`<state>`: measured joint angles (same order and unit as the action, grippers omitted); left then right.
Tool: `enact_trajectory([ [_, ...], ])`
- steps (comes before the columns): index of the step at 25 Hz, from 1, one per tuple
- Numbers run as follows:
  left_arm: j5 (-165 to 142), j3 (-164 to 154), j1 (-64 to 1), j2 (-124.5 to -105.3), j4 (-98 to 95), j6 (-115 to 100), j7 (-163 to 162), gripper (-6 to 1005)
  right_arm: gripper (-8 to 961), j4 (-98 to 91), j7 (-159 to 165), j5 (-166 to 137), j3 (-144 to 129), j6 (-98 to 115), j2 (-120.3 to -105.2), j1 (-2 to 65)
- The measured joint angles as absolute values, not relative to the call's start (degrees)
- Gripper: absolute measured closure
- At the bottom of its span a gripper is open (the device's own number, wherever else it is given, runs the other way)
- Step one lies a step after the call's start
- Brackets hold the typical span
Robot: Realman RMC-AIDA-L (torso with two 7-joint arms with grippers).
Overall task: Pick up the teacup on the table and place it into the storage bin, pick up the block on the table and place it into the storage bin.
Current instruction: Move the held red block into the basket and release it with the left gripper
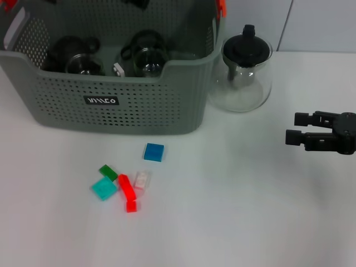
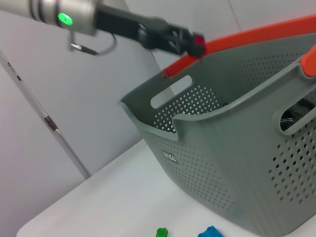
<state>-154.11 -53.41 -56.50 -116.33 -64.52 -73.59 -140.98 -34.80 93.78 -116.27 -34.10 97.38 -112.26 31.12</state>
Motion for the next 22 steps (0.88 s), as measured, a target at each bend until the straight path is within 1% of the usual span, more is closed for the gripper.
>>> enact_trajectory([
  [4, -161.31, -54.79, -58.35, -116.63, -56.92, -66.58, -142.52, 309, 10, -34.80, 93.77, -116.38, -34.10, 97.01, -112.24, 31.27],
  [12, -163.44, -59.42, -58.85, -116.66, -46.83, -57.41, -143.78, 299, 10, -34.80, 93.77, -116.54, -34.34, 96.59, -112.24, 31.44],
  [22, -163.60, -59.92, -58.43, -117.22, -45.81, -54.94, -143.90, 286, 9, -34.80, 94.14, -116.55, -34.64, 96.62, -112.32, 31.63],
])
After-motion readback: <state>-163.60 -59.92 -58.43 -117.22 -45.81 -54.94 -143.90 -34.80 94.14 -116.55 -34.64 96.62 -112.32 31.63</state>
